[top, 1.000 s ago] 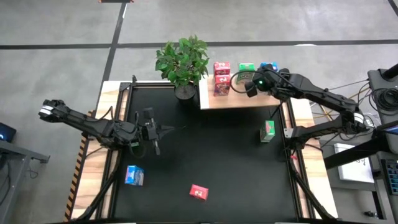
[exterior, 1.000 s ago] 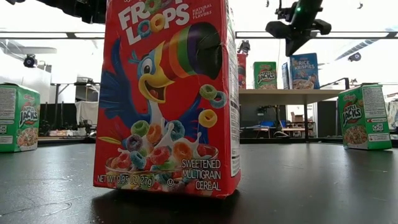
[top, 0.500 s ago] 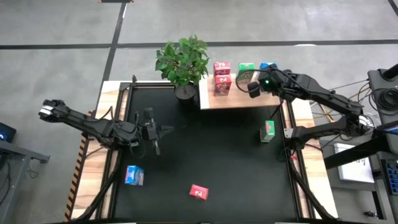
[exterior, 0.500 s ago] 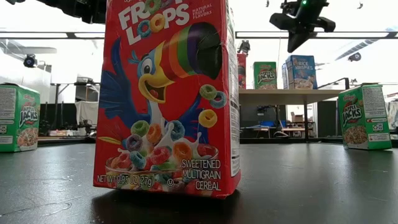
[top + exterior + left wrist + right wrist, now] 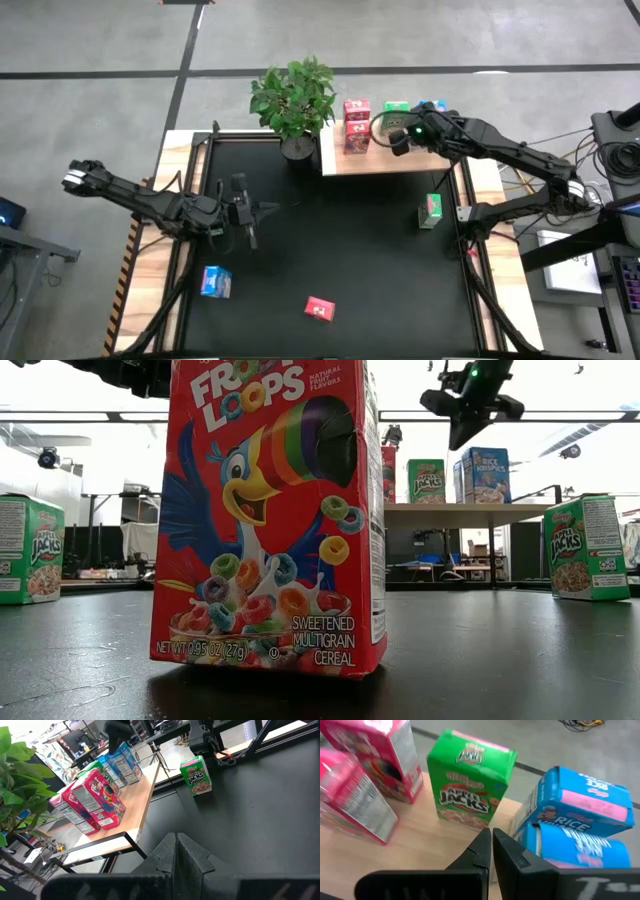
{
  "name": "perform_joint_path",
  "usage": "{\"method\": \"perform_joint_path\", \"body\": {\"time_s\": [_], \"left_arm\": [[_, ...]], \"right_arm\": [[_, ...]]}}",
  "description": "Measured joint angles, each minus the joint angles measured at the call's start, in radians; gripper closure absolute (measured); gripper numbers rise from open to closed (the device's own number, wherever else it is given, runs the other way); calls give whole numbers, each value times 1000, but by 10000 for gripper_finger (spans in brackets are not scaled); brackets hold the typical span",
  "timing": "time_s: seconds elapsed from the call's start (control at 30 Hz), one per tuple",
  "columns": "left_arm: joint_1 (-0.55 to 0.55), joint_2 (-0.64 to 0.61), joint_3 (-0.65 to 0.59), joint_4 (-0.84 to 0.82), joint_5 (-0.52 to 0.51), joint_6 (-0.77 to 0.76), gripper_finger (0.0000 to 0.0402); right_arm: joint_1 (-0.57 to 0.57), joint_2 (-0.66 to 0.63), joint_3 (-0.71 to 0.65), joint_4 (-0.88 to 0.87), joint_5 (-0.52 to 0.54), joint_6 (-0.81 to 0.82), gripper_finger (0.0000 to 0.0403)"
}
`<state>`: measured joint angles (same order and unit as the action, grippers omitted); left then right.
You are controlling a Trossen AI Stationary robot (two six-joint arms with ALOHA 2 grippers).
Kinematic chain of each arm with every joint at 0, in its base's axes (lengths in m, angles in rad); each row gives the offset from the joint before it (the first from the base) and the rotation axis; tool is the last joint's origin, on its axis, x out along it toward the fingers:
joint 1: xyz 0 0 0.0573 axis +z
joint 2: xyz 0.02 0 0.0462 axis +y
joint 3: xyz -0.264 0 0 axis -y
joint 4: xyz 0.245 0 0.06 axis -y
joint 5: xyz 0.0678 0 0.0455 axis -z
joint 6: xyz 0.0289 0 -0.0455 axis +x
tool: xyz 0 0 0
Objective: Stack cereal on shelf
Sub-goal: Put the right blue cereal box on the shelf
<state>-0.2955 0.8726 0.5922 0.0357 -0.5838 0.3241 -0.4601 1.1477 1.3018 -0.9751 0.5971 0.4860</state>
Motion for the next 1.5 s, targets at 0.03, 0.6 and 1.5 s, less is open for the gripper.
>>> {"method": "perform_joint_path", "body": {"time_s": [0.03, 0.6, 1.5], "left_arm": [[0, 0, 0, 0, 0, 0, 402], [0, 0, 0, 0, 0, 0, 402], [0, 0, 0, 0, 0, 0, 402]], "right_arm": [[-3, 7, 0, -9, 7, 0, 394], [-5, 18, 0, -77, 77, 28, 394], [1, 32, 148, -505, -98, 202, 394]]}}
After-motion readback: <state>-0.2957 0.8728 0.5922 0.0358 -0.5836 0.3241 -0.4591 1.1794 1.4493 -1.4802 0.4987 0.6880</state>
